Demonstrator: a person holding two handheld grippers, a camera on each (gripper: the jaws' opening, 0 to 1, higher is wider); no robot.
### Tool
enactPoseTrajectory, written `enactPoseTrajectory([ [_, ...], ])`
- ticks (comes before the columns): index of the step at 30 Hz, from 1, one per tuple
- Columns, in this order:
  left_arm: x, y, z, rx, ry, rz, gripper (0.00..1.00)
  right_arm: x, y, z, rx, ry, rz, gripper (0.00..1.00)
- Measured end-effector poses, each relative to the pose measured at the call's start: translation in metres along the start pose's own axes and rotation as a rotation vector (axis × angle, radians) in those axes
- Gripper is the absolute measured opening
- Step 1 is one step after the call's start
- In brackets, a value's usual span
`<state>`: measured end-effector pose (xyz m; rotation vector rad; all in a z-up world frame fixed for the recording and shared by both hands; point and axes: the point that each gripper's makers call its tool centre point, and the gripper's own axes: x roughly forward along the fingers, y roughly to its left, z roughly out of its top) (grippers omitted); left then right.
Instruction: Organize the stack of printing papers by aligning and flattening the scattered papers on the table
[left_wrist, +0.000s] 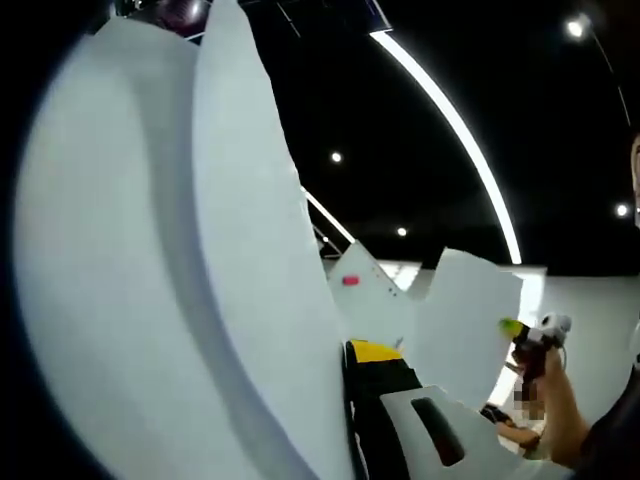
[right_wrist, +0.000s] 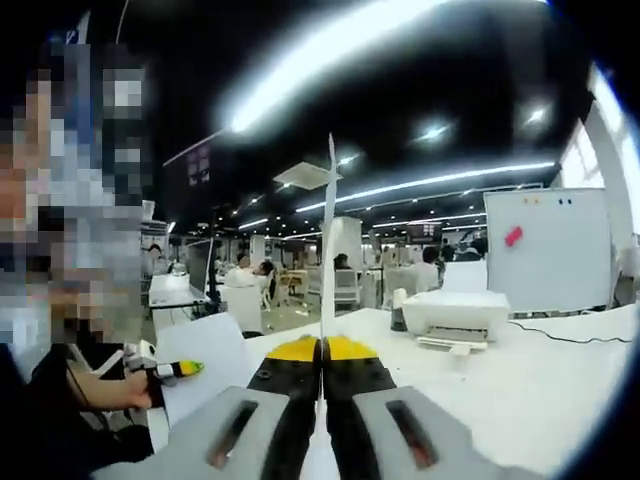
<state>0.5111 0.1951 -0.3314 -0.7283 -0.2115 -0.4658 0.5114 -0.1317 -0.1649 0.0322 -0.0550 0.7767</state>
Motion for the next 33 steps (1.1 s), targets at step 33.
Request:
enactPoseTrajectory([
  [33, -0.001, 0.001, 0.001, -0.001, -0.005, -0.001, 0.08, 0.002, 0.066, 0.016, -0.028, 0.042, 0.235, 0.0],
])
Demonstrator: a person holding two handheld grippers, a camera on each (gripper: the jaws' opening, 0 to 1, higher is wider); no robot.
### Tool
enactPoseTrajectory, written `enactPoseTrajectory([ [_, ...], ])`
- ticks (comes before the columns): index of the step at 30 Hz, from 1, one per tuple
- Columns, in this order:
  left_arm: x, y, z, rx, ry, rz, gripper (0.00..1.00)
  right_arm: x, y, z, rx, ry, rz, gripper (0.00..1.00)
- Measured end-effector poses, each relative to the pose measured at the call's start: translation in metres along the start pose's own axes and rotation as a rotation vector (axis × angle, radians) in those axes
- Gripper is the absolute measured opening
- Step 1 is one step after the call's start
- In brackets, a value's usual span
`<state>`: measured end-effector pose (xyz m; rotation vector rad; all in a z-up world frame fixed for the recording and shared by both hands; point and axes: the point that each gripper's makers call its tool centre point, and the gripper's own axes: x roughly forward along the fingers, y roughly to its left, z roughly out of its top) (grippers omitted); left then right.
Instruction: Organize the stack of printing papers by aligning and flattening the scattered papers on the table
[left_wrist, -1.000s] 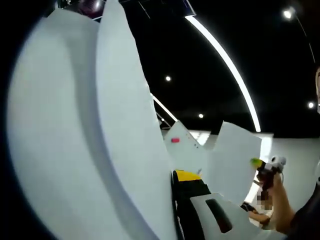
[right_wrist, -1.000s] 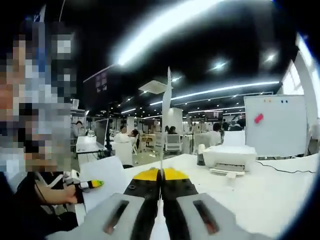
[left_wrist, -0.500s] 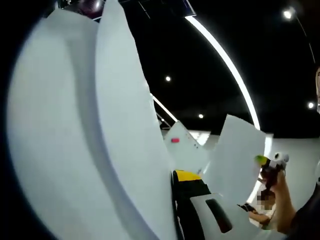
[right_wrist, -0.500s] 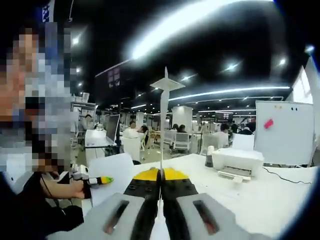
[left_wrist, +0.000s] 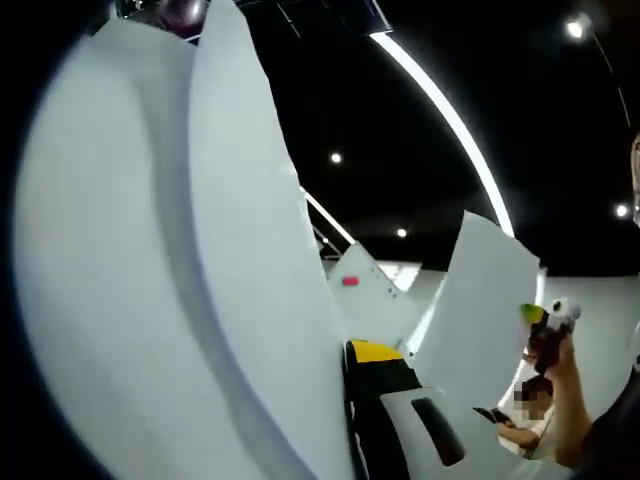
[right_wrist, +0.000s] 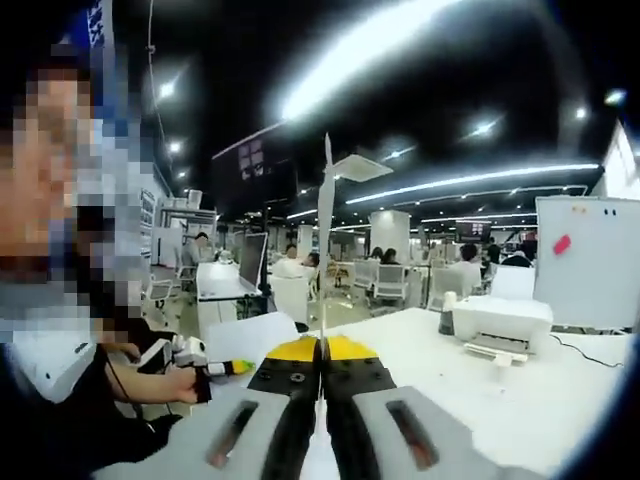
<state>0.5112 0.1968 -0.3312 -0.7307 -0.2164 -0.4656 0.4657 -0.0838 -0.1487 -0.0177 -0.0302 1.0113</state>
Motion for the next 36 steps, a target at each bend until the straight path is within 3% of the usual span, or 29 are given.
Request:
enactPoseTrajectory([
  [24, 0.0, 0.0, 0.0, -0.005, 0.001, -0.004, 0.08, 0.02, 0.044, -0.018, 0.084, 0.095, 0.223, 0.0],
  [27, 0.0, 0.0, 0.0, -0.004, 0.002, -0.005, 0.08, 0.022, 0.05, -0.019, 0.121, 0.105, 0.286, 0.0],
  [30, 0.001, 0.0, -0.001, -0.005, 0.004, -0.008, 0.08, 0.027, 0.053, -0.027, 0.174, 0.132, 0.344, 0.0],
  [36, 0.0, -0.002, -0.001, -0.005, 0.005, -0.013, 0.08, 0.046, 0.038, -0.048, 0.183, 0.19, 0.33, 0.0],
])
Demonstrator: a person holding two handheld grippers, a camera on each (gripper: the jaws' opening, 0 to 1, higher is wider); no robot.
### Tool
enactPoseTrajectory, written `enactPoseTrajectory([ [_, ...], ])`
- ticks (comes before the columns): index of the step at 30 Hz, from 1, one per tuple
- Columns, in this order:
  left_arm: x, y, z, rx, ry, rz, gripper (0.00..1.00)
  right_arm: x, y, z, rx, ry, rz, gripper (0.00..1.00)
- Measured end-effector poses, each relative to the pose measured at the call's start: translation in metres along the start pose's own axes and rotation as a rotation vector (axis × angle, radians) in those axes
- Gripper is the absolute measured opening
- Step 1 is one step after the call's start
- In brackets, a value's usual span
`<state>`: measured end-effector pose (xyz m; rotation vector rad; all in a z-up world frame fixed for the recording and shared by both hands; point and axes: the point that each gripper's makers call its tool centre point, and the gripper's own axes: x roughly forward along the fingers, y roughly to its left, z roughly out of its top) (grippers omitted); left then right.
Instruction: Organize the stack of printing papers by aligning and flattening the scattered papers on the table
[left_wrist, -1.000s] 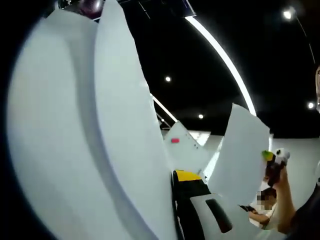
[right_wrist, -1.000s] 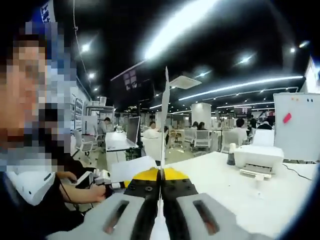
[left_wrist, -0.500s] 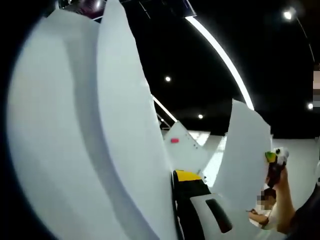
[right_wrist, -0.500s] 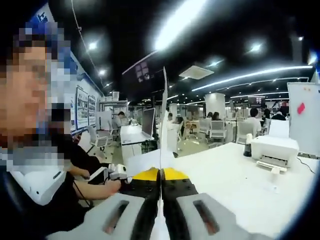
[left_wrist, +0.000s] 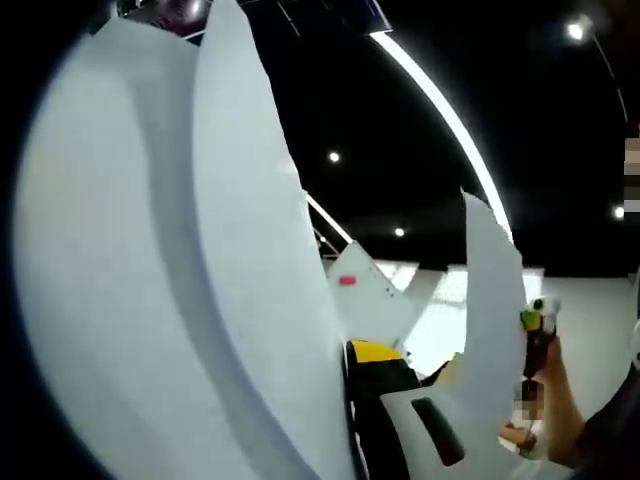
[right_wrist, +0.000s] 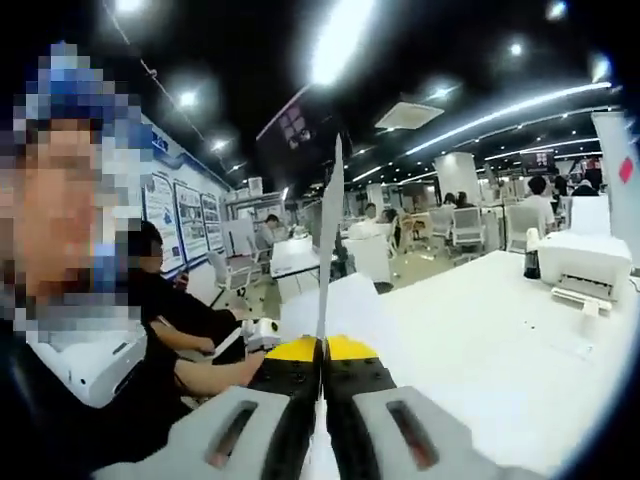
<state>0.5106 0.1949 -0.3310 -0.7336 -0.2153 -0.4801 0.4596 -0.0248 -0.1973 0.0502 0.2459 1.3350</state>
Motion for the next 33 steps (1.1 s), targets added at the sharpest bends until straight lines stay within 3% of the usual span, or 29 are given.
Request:
enactPoseTrajectory([
  [13, 0.0, -0.001, 0.0, 0.009, 0.001, -0.008, 0.08, 0.021, -0.042, -0.013, -0.098, 0.104, -0.122, 0.0],
  [17, -0.001, -0.002, 0.0, 0.01, 0.0, -0.009, 0.08, 0.029, -0.048, -0.015, -0.186, 0.139, -0.148, 0.0],
  [33, -0.001, -0.002, 0.0, 0.018, 0.002, -0.01, 0.08, 0.067, -0.063, -0.004, -0.302, 0.195, -0.159, 0.0],
])
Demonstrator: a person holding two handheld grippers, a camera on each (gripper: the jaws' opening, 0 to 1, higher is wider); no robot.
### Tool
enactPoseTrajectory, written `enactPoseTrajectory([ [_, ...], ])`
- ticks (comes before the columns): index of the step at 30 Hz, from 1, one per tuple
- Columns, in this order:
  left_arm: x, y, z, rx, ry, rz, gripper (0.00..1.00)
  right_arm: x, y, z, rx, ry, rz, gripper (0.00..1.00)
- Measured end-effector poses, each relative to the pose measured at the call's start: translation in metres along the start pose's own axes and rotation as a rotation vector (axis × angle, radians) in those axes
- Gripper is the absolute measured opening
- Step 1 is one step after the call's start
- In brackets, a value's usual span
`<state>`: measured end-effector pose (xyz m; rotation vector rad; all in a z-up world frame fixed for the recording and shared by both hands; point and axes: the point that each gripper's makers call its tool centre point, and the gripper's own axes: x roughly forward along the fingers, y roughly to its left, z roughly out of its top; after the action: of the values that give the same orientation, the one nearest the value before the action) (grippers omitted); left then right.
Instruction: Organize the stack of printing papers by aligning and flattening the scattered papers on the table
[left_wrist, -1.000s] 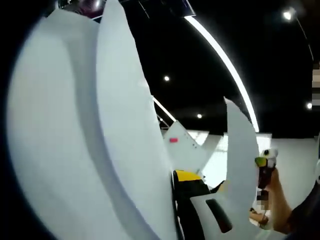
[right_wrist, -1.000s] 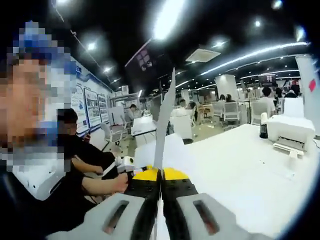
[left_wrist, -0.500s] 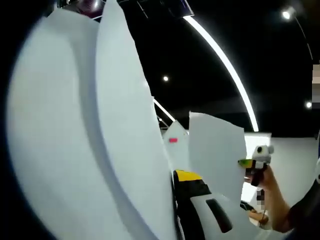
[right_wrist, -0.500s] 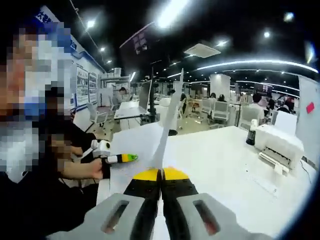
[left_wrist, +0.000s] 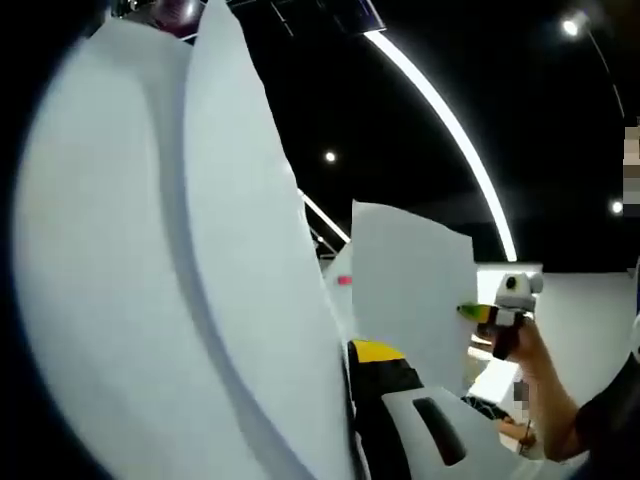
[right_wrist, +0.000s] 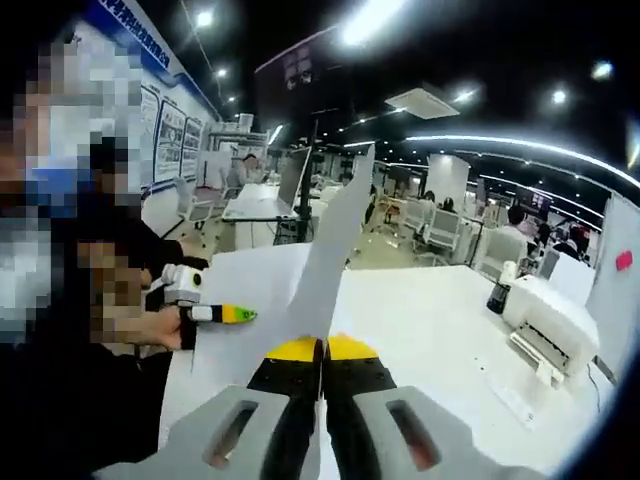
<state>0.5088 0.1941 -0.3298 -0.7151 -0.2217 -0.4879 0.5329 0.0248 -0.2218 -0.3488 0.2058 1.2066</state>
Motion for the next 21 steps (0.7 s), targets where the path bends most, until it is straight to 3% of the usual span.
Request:
enactPoseTrajectory([
  [8, 0.0, 0.0, 0.0, -0.001, -0.002, -0.004, 0.09, 0.013, -0.007, 0.001, -0.087, 0.018, -0.04, 0.0],
  [12, 0.0, 0.0, 0.0, -0.001, -0.003, -0.006, 0.09, 0.019, -0.002, 0.007, -0.046, 0.001, 0.011, 0.0],
  [21, 0.0, 0.0, 0.001, -0.017, -0.01, -0.006, 0.11, 0.035, 0.004, 0.007, -0.108, 0.036, 0.055, 0.0],
])
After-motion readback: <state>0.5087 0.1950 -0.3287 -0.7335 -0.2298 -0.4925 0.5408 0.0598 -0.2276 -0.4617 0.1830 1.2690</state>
